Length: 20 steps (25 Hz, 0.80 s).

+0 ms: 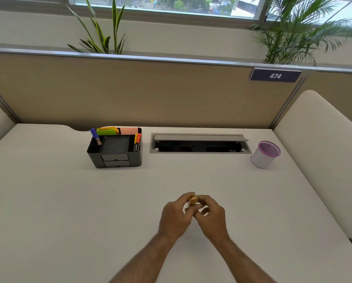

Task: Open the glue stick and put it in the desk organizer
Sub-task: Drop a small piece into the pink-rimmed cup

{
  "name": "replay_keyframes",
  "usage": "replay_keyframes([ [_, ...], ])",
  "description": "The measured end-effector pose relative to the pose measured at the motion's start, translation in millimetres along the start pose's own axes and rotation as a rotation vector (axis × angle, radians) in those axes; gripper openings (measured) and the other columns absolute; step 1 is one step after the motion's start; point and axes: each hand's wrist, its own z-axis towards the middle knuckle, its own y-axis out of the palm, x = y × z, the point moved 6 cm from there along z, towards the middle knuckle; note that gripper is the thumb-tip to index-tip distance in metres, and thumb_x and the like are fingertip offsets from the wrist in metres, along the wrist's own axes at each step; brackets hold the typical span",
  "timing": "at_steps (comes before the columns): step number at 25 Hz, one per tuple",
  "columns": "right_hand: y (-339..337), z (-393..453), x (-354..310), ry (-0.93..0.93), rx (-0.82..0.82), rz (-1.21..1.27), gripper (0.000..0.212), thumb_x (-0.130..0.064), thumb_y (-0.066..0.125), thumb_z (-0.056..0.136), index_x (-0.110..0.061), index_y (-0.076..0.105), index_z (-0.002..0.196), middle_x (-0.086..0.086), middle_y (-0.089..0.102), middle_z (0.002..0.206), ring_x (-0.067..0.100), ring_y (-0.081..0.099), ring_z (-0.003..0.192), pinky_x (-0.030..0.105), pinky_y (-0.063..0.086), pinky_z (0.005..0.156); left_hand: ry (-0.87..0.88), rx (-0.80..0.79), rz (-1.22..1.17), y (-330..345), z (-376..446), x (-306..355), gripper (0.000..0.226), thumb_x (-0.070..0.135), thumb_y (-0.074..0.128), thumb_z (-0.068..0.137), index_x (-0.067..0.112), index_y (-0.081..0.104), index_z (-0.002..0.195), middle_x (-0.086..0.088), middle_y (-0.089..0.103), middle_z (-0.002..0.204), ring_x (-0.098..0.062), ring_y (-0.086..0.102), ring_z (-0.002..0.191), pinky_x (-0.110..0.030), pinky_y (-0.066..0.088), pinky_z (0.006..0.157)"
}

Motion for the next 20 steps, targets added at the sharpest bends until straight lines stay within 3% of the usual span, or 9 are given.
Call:
replay_keyframes([
  [3,-17.7,8.9,5.8,0.025,0.061,0.073,0.041,0.002,0.075,0.077,-0.035,0.072,0.093,-0.016,0.076,0.090,0.011,0.069,0.081,0.016,0.050,0.060,0.001,-0.054,-0.005,18.1,16.7,9.7,0.037,0.040,0.070,0.087,0.028,0.062,0.122,0.010,0.073,0.113,-0.007,0.067,0.103,-0.033,0.056,0.088],
  [6,-42.1,25.4,13.8,0.044,0.124,0.117,0.037,-0.003,0.079,0.078,-0.035,0.072,0.096,-0.017,0.075,0.092,0.013,0.068,0.080,0.017,0.051,0.060,0.035,-0.185,0.123,41.6,36.0,12.5,0.051,0.059,0.056,0.089,0.033,0.052,0.133,0.010,0.062,0.134,-0.008,0.054,0.122,-0.036,0.048,0.101],
  [9,-71.0,47.6,27.3,0.079,0.208,0.121,0.034,-0.010,0.081,0.080,-0.034,0.071,0.101,-0.016,0.075,0.091,0.011,0.068,0.080,0.014,0.052,0.062,0.030,-0.259,0.381,61.5,57.4,-0.4,0.072,0.073,0.040,0.086,0.031,0.038,0.144,0.004,0.043,0.152,-0.016,0.034,0.141,-0.039,0.031,0.114],
  [11,-95.4,65.2,38.8,0.092,0.287,0.103,0.033,-0.011,0.081,0.081,-0.025,0.072,0.109,-0.011,0.075,0.094,0.010,0.070,0.083,0.012,0.055,0.065,0.057,-0.323,0.549,78.1,73.2,-11.7,0.079,0.075,0.035,0.087,0.029,0.025,0.150,0.003,0.026,0.161,-0.018,0.018,0.148,-0.041,0.018,0.119],
  [16,-175.3,123.7,59.3,0.078,0.489,0.009,0.037,-0.002,0.077,0.083,-0.008,0.070,0.118,0.004,0.071,0.100,0.017,0.069,0.088,0.001,0.051,0.069,0.146,-0.460,0.823,119.6,106.2,-31.3,0.087,0.079,0.016,0.085,0.027,0.000,0.153,-0.001,-0.005,0.165,-0.023,-0.009,0.150,-0.050,-0.005,0.119],
  [18,-204.0,145.8,64.9,0.077,0.544,-0.080,0.036,0.000,0.076,0.083,-0.008,0.070,0.117,0.007,0.068,0.098,0.022,0.067,0.088,0.006,0.051,0.070,0.191,-0.467,0.872,132.2,112.9,-33.4,0.091,0.081,0.005,0.080,0.027,-0.002,0.153,-0.003,-0.007,0.164,-0.025,-0.010,0.150,-0.052,-0.013,0.117],
  [20,-226.6,165.6,72.9,0.096,0.576,-0.176,0.033,-0.004,0.075,0.084,-0.008,0.071,0.116,0.009,0.065,0.095,0.027,0.065,0.088,0.026,0.053,0.076,0.227,-0.464,0.861,143.8,120.4,-34.1,0.091,0.081,0.006,0.081,0.026,0.004,0.154,-0.005,-0.001,0.164,-0.028,-0.006,0.149,-0.052,-0.015,0.114],
])
